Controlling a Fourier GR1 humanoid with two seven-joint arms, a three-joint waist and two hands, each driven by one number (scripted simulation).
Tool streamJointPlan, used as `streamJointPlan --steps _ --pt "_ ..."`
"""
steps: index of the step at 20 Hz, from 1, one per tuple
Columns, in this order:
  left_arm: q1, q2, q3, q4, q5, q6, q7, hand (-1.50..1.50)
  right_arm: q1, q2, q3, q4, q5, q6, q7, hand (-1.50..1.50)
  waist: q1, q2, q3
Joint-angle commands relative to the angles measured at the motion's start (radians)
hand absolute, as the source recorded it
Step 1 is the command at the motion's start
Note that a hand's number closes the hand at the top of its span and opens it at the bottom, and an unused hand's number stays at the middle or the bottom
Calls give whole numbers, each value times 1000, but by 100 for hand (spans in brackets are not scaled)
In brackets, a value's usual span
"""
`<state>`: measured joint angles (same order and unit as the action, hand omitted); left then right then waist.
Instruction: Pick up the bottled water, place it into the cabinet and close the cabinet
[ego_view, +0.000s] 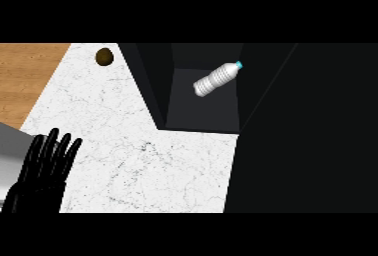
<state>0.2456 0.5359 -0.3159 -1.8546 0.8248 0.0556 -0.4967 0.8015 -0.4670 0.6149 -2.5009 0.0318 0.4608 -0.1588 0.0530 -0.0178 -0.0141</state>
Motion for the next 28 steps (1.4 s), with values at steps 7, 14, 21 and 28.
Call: streamJointPlan --steps 7,14,21,28 --pt "76 91 86 -20 71 -144 -16 -150 -87 82 271 -64 10 -17 139 150 54 26 -1" --pt "108 132 127 -15 105 -220 -22 -150 -179 84 229 -27 -5 -22 199 150 103 39 -3" --pt "93 157 139 -27 120 -252 -6 -150 -253 66 196 -10 -27 5 227 150 139 49 -7" --pt "81 192 160 -19 127 -279 10 -150 -383 -21 125 -13 -1 85 250 -150 192 50 -15"
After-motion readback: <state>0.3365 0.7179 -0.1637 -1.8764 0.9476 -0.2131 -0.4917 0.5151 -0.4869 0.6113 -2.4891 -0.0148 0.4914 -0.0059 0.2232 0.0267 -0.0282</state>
